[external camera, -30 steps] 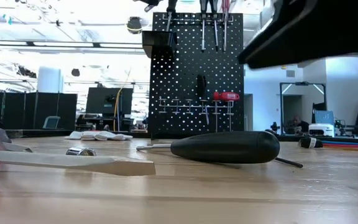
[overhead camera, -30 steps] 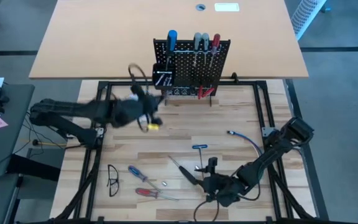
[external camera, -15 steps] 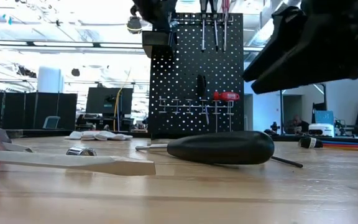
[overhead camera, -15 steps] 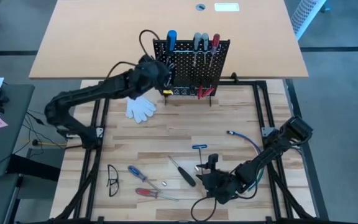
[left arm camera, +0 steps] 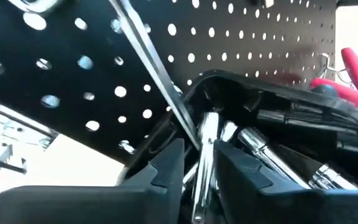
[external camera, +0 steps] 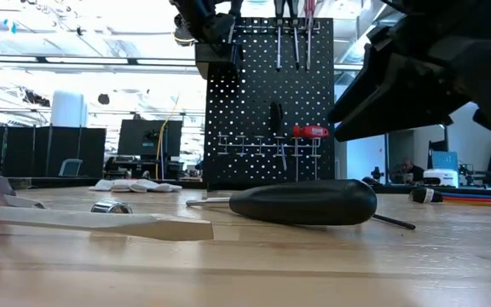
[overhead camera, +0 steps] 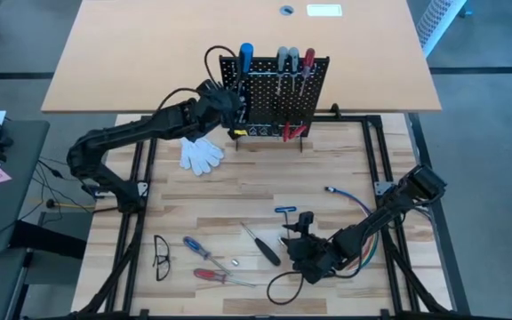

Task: Hang tools onto peg board
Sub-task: Put the socket wrench on the pegboard bin

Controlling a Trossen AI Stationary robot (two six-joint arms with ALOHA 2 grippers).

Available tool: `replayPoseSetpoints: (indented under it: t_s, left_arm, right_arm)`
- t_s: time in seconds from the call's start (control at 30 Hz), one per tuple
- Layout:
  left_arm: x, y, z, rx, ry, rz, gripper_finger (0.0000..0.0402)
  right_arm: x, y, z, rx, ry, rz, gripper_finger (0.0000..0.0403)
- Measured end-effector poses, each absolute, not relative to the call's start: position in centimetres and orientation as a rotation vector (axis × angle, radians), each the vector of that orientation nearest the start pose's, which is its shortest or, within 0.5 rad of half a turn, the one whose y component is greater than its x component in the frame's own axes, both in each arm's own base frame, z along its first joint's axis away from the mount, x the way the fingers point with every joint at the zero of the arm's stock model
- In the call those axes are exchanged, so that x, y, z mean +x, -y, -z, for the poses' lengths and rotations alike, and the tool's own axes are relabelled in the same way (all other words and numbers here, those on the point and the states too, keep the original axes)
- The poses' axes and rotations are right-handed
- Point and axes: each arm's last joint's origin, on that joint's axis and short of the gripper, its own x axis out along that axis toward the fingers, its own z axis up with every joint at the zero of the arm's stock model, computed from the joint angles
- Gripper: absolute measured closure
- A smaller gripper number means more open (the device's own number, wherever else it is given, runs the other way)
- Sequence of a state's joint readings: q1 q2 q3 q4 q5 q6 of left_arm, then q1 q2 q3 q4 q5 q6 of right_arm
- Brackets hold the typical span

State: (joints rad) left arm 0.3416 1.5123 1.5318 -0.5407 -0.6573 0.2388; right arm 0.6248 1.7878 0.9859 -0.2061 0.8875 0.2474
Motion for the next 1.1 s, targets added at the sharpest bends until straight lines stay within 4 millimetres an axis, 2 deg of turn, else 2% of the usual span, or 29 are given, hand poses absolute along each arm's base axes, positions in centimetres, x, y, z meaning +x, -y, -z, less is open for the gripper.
replayPoseSetpoints:
  t_s: [0.13,0.27,0.47,0.6,0.67,0.77,0.87,0.97,1.1]
  left_arm:
    - [29.5,-12.4,-39.5,0.310,-0.628,-0.911,0.0286]
    - [27.9,-11.6,-41.0,0.303,-0.582,-0.916,0.0247]
    - [24.6,-8.0,-42.9,0.279,-0.571,-0.837,0.0225]
    - [22.5,-5.1,-42.9,0.175,-0.604,-0.743,0.0229]
    - [21.9,-3.6,-42.1,0.127,-0.635,-0.700,0.0232]
    - [21.5,-1.4,-39.8,0.077,-0.725,-0.643,0.0233]
    - [21.7,0.8,-36.8,0.051,-0.779,-0.620,0.0233]
    - [22.1,3.0,-33.4,0.051,-0.789,-0.609,0.0233]
    - [22.8,5.6,-28.9,0.023,-0.727,-0.582,0.0233]
  right_arm:
    - [28.6,-17.9,-15.5,-0.439,-0.680,0.327,0.0188]
    - [28.3,-18.4,-15.5,-0.416,-0.669,0.321,0.0188]
    - [28.1,-19.3,-15.7,-0.405,-0.641,0.295,0.0188]
    - [28.7,-18.7,-15.4,-0.388,-0.717,0.180,0.0188]
    - [29.2,-17.8,-15.2,-0.358,-0.779,0.117,0.0188]
    - [30.2,-16.1,-15.0,-0.261,-0.836,0.102,0.0188]
    - [30.7,-14.8,-14.6,-0.131,-0.874,0.091,0.0188]
    - [30.4,-14.4,-14.0,-0.073,-0.897,0.104,0.0188]
    - [29.9,-14.1,-13.2,-0.022,-0.900,0.122,0.0188]
